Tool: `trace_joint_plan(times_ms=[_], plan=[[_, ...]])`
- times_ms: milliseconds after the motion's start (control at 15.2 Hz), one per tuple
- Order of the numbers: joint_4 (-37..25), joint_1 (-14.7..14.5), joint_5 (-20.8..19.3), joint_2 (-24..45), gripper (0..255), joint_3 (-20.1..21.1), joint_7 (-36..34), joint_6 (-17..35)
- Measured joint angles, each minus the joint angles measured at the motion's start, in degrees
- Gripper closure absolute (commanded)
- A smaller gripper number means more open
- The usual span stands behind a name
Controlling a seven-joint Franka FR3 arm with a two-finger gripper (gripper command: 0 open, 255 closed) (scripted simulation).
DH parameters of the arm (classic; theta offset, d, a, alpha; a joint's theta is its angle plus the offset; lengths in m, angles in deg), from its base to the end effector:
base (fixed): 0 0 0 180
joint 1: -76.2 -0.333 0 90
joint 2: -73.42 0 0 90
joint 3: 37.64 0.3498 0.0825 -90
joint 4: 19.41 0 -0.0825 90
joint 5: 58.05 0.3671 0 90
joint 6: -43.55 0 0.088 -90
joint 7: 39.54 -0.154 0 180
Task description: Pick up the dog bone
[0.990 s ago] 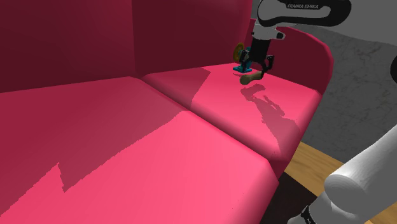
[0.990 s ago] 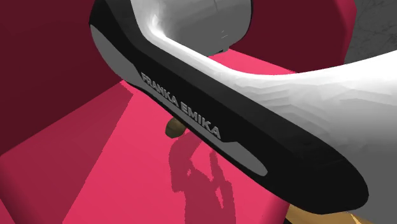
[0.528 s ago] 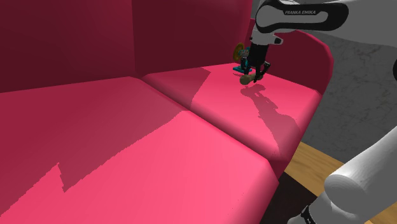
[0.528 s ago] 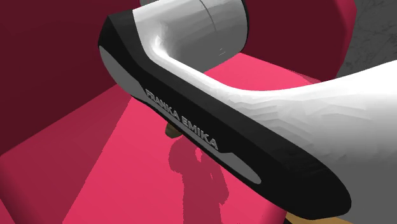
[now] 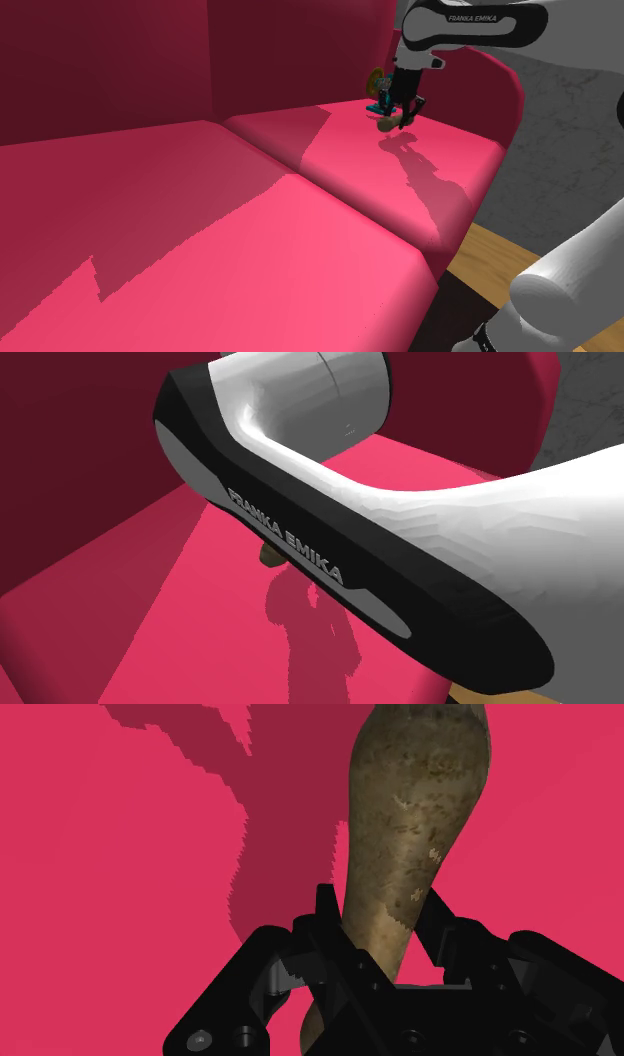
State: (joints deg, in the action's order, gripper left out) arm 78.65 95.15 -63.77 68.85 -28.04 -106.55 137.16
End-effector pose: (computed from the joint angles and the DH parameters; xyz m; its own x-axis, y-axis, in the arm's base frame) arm 0.5057 -0.0950 0.5948 0.2423 -0.9646 0.1040 -0.9701 -0.2390 0.0435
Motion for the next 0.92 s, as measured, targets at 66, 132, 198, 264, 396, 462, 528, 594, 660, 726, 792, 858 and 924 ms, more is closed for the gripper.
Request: trace_joint_plan(times_ms=[66,132,198,264,396,462,528,594,660,726,792,858,924], plan=[[-0.69,0.03,-0.02,0.16,255,-0.03,0.11,-0.54],[-1.54,0.03,-0.04,0.28,255,-0.03,0.18,-1.29],[-2.66,0.04,-0.07,0.51,255,-0.03,0.28,-2.17],[-3.79,-0.01,-0.13,0.91,255,0.05,0.23,-2.91],[-5.98,-0.04,-0.20,1.34,255,0.10,0.32,-4.68],[-6.80,-0.05,-0.23,1.49,255,0.12,0.36,-5.35],[-7.76,-0.08,-0.25,1.60,255,0.15,0.39,-6.21],[-8.77,-0.09,-0.30,1.87,255,0.16,0.45,-6.95],[-10.14,-0.11,-0.37,2.26,255,0.20,0.50,-7.93],[-10.94,-0.14,-0.39,2.32,255,0.24,0.50,-8.69],[-12.44,-0.16,-0.50,2.91,255,0.27,0.56,-9.60],[-13.72,-0.13,-0.57,3.26,255,0.25,0.72,-10.53],[-14.77,-0.19,-0.62,3.48,255,0.31,0.70,-11.37]])
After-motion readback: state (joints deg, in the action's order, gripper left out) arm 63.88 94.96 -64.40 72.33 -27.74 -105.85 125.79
